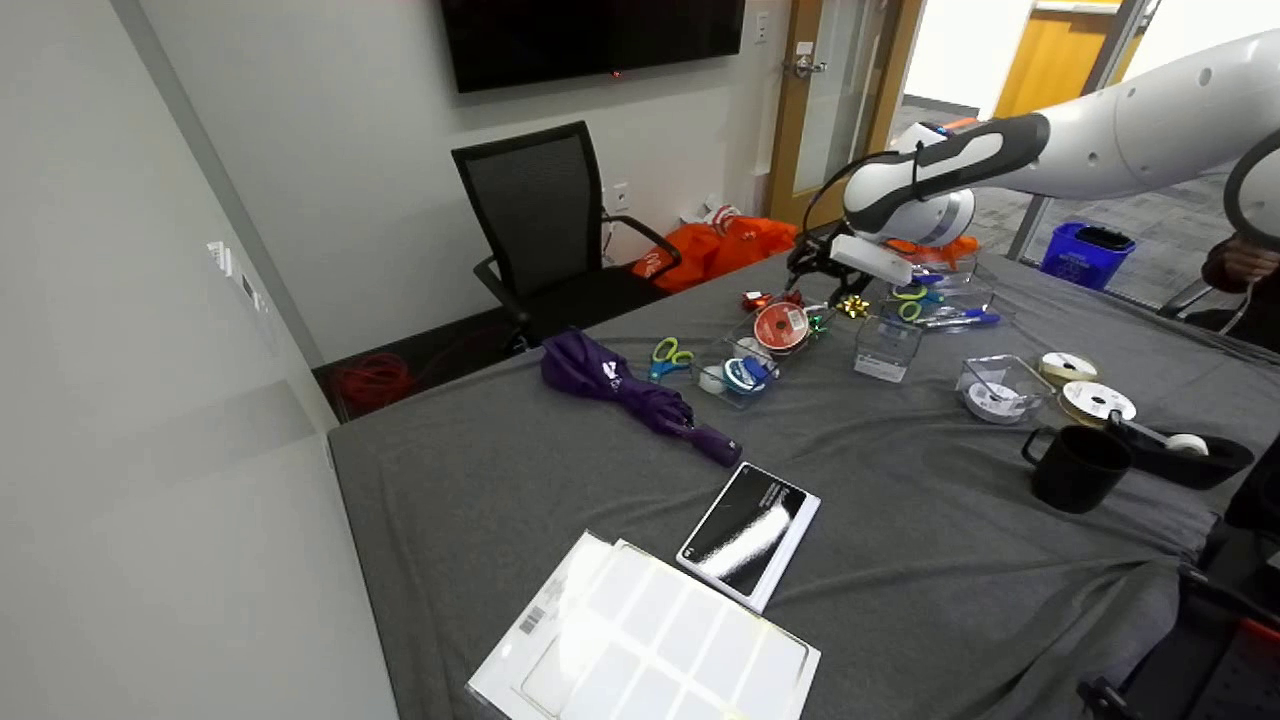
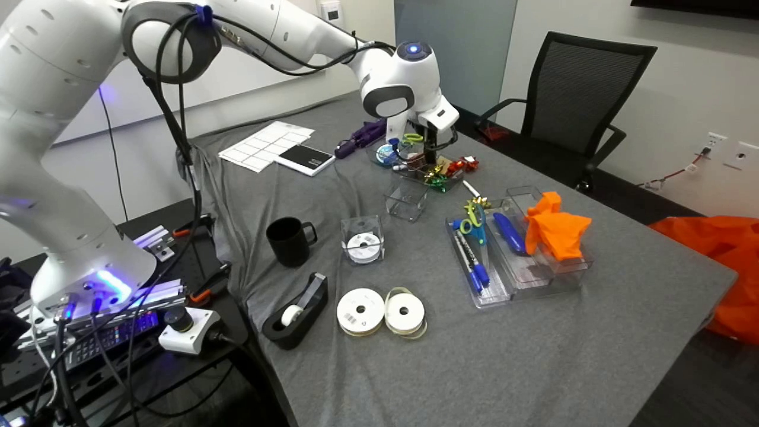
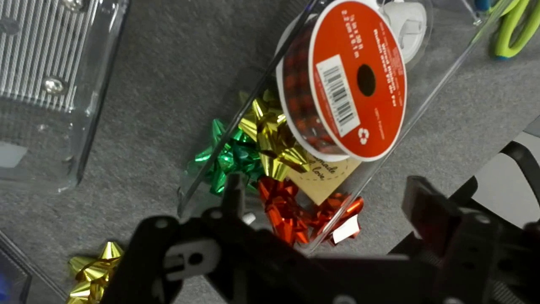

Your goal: Pick up the roll of red ribbon tape and put it in the middle clear container with cello tape

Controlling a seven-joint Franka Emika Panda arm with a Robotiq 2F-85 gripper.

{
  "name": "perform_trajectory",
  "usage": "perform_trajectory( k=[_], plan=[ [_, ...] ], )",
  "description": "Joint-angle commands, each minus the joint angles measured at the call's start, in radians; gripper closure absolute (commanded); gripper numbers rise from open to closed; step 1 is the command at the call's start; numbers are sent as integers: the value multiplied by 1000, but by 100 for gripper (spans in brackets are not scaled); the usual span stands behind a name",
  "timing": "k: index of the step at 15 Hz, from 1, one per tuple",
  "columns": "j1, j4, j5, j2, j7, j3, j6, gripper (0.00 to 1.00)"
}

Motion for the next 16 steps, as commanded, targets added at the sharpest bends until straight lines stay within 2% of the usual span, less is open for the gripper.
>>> perform_trajectory(
  k=[1,6,11,16],
  plan=[
    [-27,-54,-17,-58,-65,16,-31,0],
    [-34,-145,-51,-140,-141,-9,8,0],
    [-65,-266,-88,-260,-219,-21,-58,0],
    [-82,-338,-114,-332,-273,-43,-109,0]
  ],
)
